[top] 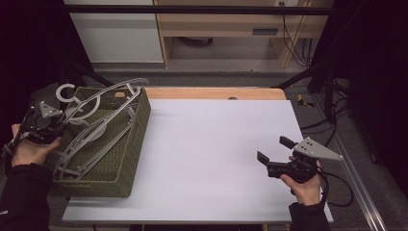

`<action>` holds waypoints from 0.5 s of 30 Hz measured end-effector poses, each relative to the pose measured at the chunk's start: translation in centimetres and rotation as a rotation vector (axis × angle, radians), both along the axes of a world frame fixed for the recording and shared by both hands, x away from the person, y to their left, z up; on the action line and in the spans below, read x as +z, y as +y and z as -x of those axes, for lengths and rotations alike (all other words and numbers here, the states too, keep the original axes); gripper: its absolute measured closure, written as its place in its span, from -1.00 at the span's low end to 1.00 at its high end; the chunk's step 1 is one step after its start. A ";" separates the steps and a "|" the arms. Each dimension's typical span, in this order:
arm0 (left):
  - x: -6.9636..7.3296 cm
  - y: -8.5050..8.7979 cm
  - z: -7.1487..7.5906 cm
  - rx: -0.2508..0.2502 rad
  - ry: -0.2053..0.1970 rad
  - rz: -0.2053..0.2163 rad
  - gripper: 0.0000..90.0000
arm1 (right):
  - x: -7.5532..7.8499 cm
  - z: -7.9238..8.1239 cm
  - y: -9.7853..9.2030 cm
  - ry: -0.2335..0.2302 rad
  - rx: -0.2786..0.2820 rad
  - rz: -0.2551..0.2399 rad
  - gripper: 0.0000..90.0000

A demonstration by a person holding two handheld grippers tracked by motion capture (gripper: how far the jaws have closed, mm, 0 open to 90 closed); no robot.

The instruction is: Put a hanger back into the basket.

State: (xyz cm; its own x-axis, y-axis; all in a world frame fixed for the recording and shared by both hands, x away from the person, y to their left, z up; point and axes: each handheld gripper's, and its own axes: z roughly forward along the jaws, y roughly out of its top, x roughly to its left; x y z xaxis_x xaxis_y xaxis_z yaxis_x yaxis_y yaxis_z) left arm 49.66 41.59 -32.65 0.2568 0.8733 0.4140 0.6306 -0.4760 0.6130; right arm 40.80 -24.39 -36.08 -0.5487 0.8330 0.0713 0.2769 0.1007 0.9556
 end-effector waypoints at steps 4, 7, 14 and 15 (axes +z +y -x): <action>-0.5 0.7 0.1 0.016 0.009 -0.012 0.82 | 0.0 0.0 0.0 0.003 0.003 0.002 -0.88; -0.8 1.2 0.1 0.017 0.025 -0.028 0.82 | -0.1 -0.1 0.0 0.004 0.004 0.002 -0.88; -1.4 1.9 0.2 0.024 0.043 -0.044 0.82 | -0.2 -0.2 0.1 0.006 0.000 0.002 -0.88; -1.5 2.0 0.2 0.028 0.048 -0.048 0.82 | -0.2 -0.2 0.1 0.008 0.002 0.004 -0.88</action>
State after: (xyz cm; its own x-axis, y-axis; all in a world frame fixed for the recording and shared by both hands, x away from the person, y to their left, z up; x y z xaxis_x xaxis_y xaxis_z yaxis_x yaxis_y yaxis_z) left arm 49.42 43.63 -34.17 0.2529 0.8601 0.4430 0.6724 -0.4854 0.5588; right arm 40.96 -24.25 -36.27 -0.5496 0.8322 0.0729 0.2848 0.1046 0.9529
